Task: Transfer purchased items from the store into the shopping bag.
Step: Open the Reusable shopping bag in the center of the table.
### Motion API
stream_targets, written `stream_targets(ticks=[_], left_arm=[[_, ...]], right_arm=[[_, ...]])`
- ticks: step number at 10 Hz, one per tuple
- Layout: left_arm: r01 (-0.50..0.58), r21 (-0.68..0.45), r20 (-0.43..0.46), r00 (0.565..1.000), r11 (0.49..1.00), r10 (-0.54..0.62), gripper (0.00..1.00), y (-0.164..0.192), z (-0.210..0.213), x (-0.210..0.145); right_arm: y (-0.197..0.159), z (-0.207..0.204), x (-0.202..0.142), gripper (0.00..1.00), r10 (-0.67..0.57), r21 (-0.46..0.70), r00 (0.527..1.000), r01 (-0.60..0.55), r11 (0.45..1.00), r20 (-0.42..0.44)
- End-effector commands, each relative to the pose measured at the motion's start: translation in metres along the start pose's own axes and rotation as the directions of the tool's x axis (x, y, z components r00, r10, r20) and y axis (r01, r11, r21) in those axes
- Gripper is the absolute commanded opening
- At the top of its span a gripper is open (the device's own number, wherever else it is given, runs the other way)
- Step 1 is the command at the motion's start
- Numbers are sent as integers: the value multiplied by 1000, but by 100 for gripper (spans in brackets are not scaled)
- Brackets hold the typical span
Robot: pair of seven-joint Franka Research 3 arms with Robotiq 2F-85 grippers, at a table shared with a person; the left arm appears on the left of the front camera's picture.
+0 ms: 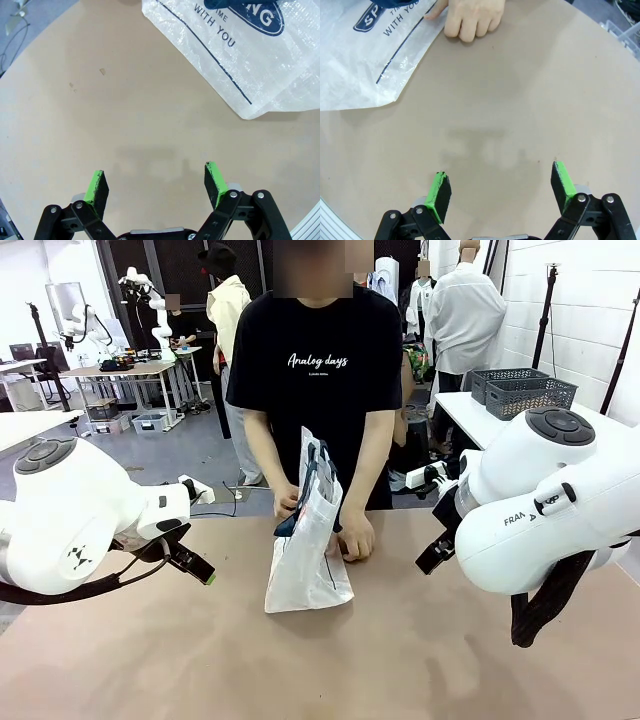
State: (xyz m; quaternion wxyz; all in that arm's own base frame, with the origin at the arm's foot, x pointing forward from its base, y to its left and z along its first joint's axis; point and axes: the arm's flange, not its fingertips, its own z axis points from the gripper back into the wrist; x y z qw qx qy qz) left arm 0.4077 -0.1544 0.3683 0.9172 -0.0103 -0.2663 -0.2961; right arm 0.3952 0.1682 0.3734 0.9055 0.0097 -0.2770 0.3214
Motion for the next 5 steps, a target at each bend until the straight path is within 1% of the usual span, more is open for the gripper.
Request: stream_targets(ticks=[1,5], left_arm=[[-3,0,0,1000,1000,3,100,1,0,-1],[-3,0,0,1000,1000,3,100,1,0,-1]], right_arm=[[0,0,0,100,0,0,1000,0,1000,0],[0,0,0,100,0,0,1000,0,1000,0]])
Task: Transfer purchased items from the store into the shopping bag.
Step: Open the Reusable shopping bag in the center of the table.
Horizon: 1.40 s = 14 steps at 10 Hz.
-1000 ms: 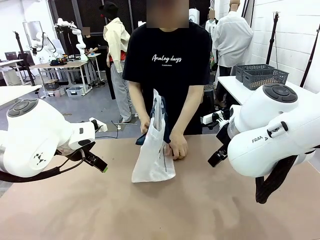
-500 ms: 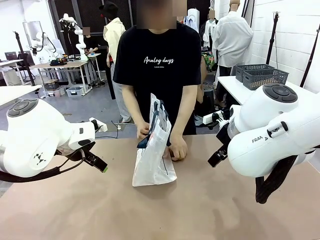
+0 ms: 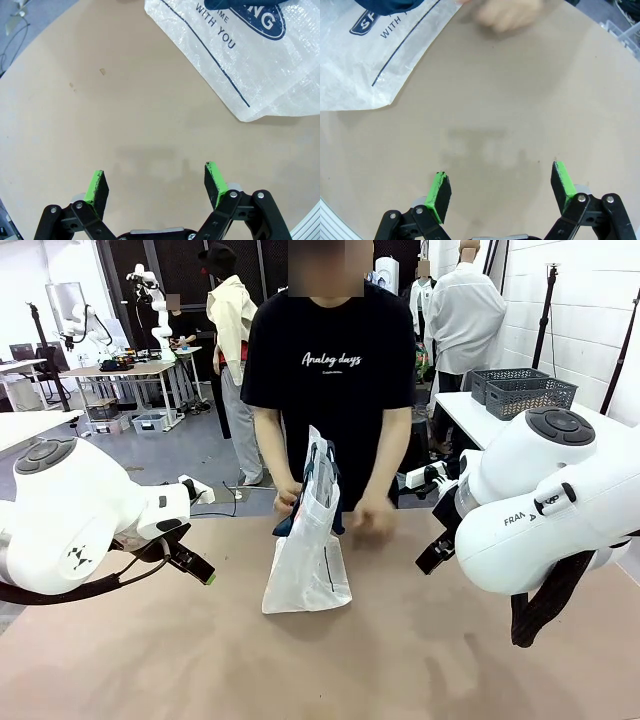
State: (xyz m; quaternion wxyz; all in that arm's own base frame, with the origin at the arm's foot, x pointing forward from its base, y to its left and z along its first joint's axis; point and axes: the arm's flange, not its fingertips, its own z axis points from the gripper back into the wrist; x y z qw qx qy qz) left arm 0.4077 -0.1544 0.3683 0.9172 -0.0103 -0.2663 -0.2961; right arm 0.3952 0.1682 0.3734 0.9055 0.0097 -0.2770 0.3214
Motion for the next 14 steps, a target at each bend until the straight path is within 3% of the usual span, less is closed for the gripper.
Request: stream_targets(ticks=[1,7,9,10,14], left_arm=[[-3,0,0,1000,1000,3,100,1,0,-1],[0,0,0,1000,1000,0,100,0,0,0],[46,-81,1,999,996,-47,100,-8,32,21],[56,-77,-53,997,995,-60,100,-6,44,32],[29,-148,-56,998,989,-38,100,14,85,89]], right_arm=[[0,0,0,100,0,0,1000,0,1000,0],[0,0,0,100,0,0,1000,0,1000,0],[15,15,20,100,48,121,999,-49,991,16],[16,24,31,100,60,145,998,-64,987,31],[-5,71,77,100,34,160,999,-31,987,-14]])
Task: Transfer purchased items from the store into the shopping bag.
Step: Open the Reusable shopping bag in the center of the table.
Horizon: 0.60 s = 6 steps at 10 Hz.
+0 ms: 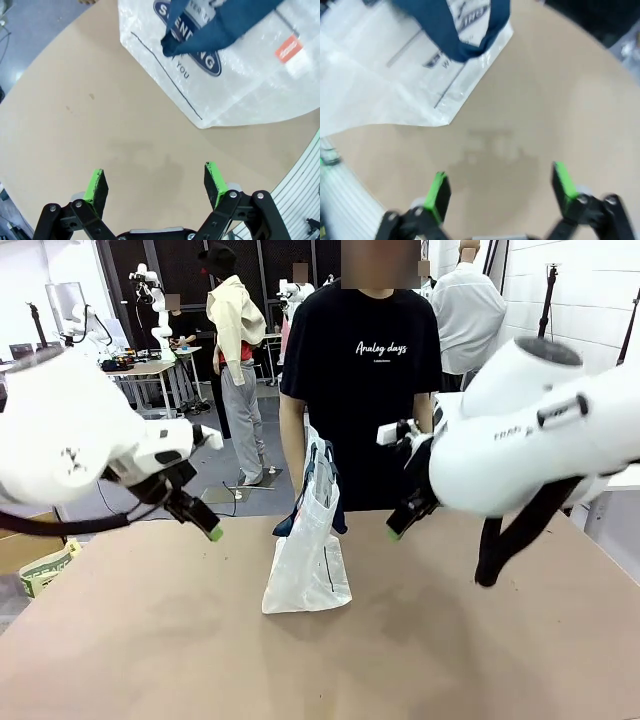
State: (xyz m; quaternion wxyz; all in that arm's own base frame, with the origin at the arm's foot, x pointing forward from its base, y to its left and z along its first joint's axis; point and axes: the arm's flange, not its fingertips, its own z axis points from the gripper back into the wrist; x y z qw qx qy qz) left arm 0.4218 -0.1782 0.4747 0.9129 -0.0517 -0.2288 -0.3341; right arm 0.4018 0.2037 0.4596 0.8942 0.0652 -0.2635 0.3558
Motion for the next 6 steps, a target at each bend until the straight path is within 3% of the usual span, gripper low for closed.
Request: stream_targets(ticks=[1,4,5,6], left_arm=[[-72,-35,-15,997,997,72,100,15,14,36],[-220,-12,-25,975,975,220,100,25,25,108],[-222,-33,-24,975,975,221,100,24,23,122],[-145,-69,14,989,987,146,100,25,16,125]], right_arm=[[-24,24,25,100,-22,34,998,24,999,-61],[-67,41,86,100,-105,41,992,108,993,-73],[-76,41,96,100,-117,56,991,120,991,-61],[-83,37,94,100,-82,63,996,84,995,-38]])
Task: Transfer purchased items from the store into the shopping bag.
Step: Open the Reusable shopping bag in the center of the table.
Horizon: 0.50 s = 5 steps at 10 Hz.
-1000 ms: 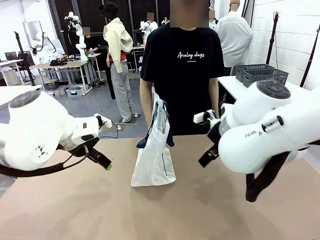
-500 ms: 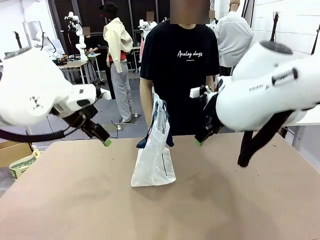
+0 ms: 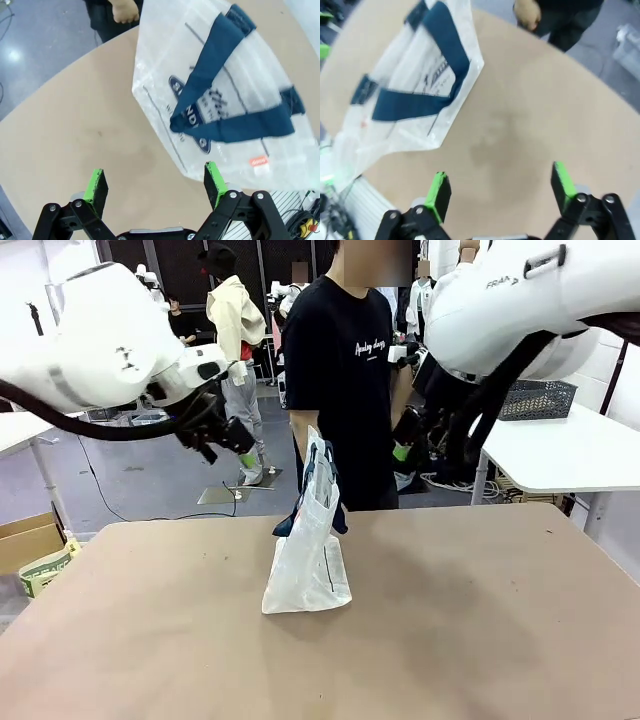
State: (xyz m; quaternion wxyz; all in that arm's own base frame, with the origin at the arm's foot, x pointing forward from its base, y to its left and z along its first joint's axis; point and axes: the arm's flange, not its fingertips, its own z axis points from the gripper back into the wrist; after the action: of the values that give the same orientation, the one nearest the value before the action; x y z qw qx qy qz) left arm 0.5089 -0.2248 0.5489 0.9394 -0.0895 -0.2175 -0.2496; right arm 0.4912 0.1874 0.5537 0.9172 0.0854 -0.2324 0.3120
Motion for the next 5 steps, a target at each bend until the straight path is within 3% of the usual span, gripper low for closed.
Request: stream_targets(ticks=[1,4,5], left_arm=[[-6,10,-7,1000,1000,6,100,5,5,-16],[-1,2,-3,1000,1000,1,100,1,-2,0],[-83,16,-17,996,996,84,100,-7,-14,7]], right_arm=[[9,5,-13,100,9,-8,1000,-9,1000,-7],[2,-1,0,100,5,-6,1000,-5,1000,-4],[-3,-15,12,100,-95,57,995,94,994,27]])
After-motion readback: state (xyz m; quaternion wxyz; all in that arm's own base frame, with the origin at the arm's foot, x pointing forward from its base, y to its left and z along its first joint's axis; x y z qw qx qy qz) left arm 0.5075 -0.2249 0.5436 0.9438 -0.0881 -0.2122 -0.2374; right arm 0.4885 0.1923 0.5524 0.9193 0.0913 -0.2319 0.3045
